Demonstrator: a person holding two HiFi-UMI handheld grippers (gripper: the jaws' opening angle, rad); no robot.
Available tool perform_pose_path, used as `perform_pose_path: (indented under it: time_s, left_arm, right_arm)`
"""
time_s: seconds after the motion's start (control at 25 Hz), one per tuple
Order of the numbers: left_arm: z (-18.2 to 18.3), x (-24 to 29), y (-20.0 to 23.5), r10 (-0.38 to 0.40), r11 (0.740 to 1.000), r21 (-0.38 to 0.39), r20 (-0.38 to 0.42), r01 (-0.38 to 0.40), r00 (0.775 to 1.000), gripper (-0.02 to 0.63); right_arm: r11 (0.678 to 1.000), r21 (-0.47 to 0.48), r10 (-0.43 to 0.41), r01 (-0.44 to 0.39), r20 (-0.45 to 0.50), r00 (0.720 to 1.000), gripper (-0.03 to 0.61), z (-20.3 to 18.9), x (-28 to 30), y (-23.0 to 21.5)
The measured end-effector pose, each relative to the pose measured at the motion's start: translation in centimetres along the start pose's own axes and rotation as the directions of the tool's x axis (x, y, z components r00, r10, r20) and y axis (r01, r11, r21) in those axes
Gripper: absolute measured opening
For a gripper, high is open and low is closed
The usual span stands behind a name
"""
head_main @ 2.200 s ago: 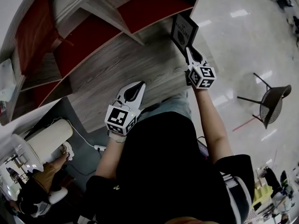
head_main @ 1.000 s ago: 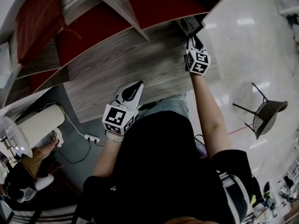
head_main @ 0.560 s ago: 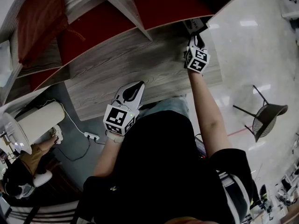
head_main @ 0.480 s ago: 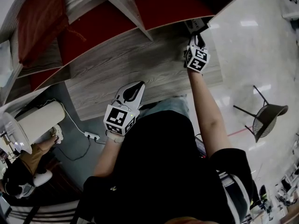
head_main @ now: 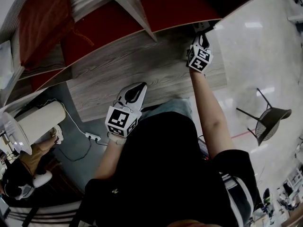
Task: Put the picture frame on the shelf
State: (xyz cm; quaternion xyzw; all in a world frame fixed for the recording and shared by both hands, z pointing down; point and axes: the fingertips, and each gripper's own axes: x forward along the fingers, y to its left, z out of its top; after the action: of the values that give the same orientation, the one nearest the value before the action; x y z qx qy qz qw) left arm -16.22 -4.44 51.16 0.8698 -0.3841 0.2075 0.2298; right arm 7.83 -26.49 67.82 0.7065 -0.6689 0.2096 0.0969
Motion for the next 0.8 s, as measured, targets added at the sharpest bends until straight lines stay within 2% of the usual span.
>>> perform_pose_path:
  time_s: [0.4,0.8]
  left_arm:
    - [0.0,-0.17,0.3,0.005,1.0,-0.004,0.005,-0.005,1.0,0.009]
    - [0.31,-0.54,-0.19,0.005,1.0,0.006,0.016,-0.005,1.0,0.009]
  right_arm:
    - [1.0,0.003,-0.03,0.03,-0.024,0.999,0.075,-0.01,0.36,-0.15]
    - [1.0,0.022,-0.008,0.009,-0.038,0.999,0.129,0.74,-0.11,0.22]
